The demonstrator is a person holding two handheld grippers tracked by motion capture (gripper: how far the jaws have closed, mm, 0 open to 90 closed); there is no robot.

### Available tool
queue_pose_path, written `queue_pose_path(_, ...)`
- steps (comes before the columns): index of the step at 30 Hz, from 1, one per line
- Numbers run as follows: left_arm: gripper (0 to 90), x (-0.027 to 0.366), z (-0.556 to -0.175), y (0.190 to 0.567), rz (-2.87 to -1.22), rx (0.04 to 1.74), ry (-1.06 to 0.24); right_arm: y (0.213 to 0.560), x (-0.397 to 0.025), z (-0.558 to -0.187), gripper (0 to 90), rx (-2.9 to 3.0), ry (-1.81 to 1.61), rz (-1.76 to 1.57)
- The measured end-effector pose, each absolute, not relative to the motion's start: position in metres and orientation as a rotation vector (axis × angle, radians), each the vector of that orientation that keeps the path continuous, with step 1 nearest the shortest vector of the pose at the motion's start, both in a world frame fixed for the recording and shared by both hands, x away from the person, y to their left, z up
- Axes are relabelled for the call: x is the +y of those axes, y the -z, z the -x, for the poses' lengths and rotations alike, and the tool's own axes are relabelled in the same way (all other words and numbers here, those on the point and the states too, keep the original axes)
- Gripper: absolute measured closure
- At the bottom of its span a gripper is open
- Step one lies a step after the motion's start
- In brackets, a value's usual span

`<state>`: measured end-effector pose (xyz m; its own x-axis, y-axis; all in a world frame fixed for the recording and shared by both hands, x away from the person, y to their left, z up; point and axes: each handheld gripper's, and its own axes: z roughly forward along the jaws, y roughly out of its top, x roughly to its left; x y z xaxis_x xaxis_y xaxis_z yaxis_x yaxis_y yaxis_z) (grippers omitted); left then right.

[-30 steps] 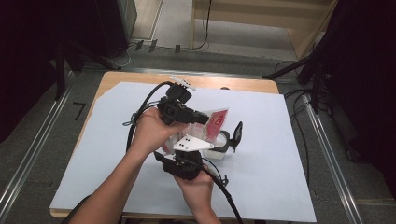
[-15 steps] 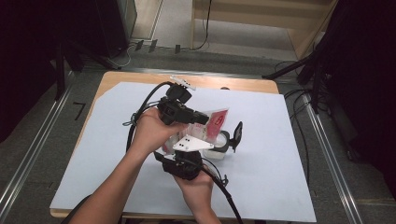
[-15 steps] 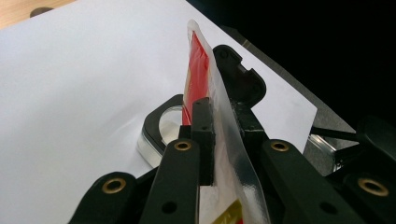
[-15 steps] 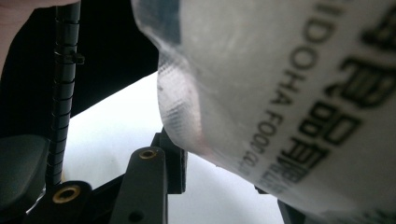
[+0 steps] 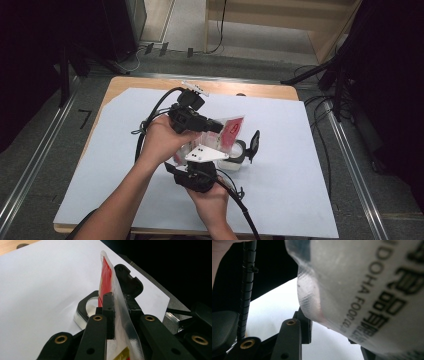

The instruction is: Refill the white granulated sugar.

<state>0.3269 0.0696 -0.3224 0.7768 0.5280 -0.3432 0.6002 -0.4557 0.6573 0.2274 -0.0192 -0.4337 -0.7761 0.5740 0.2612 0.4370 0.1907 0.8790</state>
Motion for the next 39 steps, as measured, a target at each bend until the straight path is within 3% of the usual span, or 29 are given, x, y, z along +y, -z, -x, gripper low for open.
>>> queue_pose_path(39, 82.7, 0.0704, -0.3294, 0.3224, -2.146, 0.836, 0.113, 0.4308, -0.0181, -0.2295, 63.8, 2.348, -1.627, -1.021)
